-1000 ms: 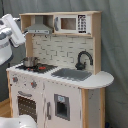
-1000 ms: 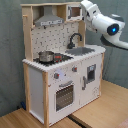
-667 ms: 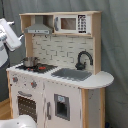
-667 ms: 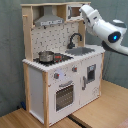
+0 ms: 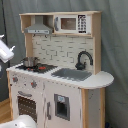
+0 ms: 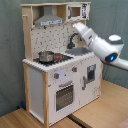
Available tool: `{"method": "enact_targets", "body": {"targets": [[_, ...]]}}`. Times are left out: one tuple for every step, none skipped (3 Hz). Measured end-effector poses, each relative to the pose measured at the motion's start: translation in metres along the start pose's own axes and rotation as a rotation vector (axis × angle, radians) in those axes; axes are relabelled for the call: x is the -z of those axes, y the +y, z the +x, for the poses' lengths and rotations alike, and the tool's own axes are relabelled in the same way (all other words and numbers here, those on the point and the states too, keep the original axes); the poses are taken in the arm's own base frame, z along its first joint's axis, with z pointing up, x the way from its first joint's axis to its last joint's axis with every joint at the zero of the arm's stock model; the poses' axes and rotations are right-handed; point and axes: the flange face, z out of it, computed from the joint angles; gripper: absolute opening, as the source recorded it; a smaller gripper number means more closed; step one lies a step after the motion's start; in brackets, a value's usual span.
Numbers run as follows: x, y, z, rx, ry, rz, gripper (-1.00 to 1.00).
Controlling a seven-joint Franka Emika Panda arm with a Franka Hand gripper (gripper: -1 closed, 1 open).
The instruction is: Play with the kitchen
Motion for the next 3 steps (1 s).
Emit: {"method": "enact_targets", "body": {"targets": [[0.029,-0.041,0.027,0.09,0.047,-0.019,1.0],[0.059,-0.086,0.049,0.212,0.096,-0.044,1.0],[0.087,-0.126,0.059,0.326,0.156,-0.025,1.0]]}}
